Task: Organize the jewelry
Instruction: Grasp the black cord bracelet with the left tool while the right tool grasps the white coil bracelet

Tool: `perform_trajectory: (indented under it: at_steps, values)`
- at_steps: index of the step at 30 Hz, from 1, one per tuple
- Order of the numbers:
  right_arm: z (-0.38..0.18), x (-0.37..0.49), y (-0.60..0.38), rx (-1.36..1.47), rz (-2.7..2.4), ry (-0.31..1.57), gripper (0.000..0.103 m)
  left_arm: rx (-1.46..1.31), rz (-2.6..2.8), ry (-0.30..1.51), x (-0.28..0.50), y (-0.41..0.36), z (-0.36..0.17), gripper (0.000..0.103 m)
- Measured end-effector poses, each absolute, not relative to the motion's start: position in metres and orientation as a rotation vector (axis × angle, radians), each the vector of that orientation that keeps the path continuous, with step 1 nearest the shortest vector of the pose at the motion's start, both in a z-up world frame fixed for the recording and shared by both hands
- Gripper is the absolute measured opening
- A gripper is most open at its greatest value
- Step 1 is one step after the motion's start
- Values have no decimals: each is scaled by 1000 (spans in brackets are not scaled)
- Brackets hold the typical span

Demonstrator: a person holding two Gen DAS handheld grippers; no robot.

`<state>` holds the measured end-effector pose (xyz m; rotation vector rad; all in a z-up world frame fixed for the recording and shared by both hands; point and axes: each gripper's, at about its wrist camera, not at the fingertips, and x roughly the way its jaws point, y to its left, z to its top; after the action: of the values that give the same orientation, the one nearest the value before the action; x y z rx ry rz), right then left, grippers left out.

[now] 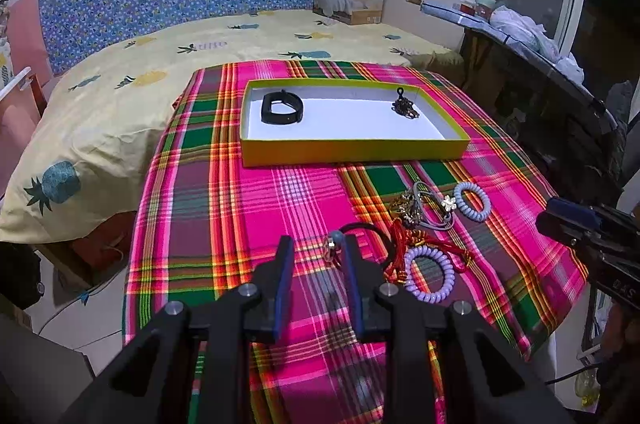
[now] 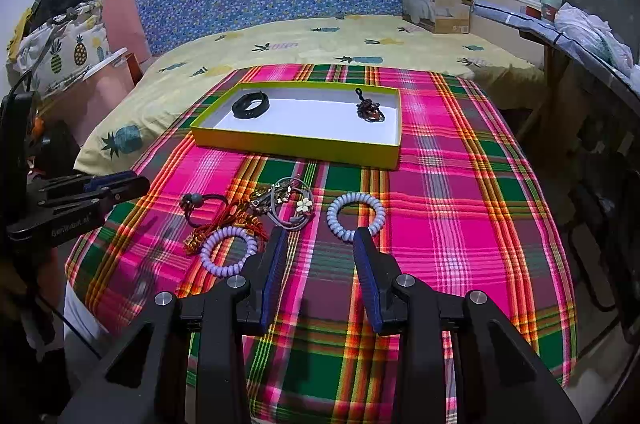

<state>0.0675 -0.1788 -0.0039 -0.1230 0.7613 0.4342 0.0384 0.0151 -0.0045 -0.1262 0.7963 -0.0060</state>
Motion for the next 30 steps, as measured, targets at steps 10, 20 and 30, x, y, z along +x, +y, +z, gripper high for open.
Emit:
perform_trajectory:
  at_steps: [10, 20, 30]
  values:
    - [-16, 79, -181, -101, 422, 790, 35, -145, -36, 860, 54, 9, -25, 25]
    - [-32, 107, -189, -64, 387, 827, 35, -144, -35, 908, 73, 4, -42, 25]
    - [-54, 142, -191, -71, 337, 884, 35, -117, -19, 908, 79, 3, -49, 25]
